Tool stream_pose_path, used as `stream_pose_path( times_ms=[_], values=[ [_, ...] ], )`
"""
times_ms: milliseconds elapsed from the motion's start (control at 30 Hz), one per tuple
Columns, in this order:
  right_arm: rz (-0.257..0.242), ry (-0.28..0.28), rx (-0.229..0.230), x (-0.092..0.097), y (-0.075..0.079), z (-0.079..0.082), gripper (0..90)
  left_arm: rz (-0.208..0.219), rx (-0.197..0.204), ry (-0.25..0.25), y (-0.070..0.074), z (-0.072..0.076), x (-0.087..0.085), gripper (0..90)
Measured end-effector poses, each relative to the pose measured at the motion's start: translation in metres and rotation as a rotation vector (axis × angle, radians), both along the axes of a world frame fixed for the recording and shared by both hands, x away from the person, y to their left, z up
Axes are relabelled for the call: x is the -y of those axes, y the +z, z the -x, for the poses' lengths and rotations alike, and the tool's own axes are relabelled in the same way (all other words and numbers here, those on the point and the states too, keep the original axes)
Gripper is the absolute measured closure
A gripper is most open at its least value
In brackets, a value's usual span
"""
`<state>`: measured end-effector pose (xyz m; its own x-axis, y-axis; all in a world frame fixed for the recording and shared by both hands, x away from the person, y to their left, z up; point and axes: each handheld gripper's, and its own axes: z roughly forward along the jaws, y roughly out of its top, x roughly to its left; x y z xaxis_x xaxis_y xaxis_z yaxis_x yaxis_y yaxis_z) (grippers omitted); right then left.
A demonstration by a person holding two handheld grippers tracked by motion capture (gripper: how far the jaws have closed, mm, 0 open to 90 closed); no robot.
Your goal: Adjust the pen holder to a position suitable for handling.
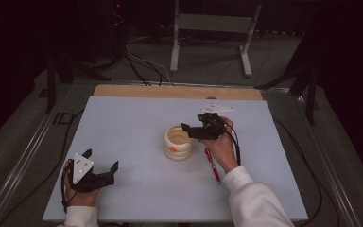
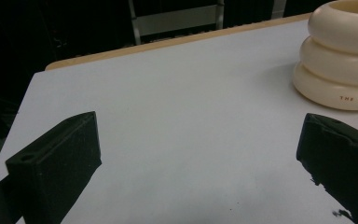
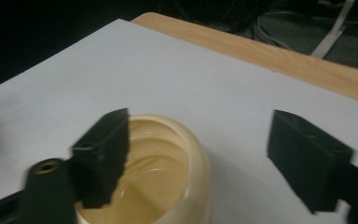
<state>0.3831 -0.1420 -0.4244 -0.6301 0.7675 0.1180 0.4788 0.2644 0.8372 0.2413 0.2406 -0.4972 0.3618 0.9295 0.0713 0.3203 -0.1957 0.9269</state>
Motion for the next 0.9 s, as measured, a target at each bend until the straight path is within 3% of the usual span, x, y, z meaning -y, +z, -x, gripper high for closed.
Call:
stream_pose_path(
  times_ms=[200,400,700,900],
  values=[
    [0.032,-0.008,0.024,0.003,0.0,0.006,9.0,-0.001,-0.003,-0.001,0.0,0.0,0.0,0.3],
    [0.021,-0.01,0.03,0.01,-0.003,0.011,0.5,-0.002,-0.003,-0.001,-0.001,-0.001,0.0,0.3],
    [0.054,-0.02,0.113,0.022,0.002,0.032,0.5,-0.002,-0.006,-0.001,-0.001,-0.001,0.001,0.3],
    [0.018,0.001,0.171,0.04,0.002,0.048,0.6,-0.003,-0.007,-0.001,-0.001,-0.001,0.001,0.3]
  ],
)
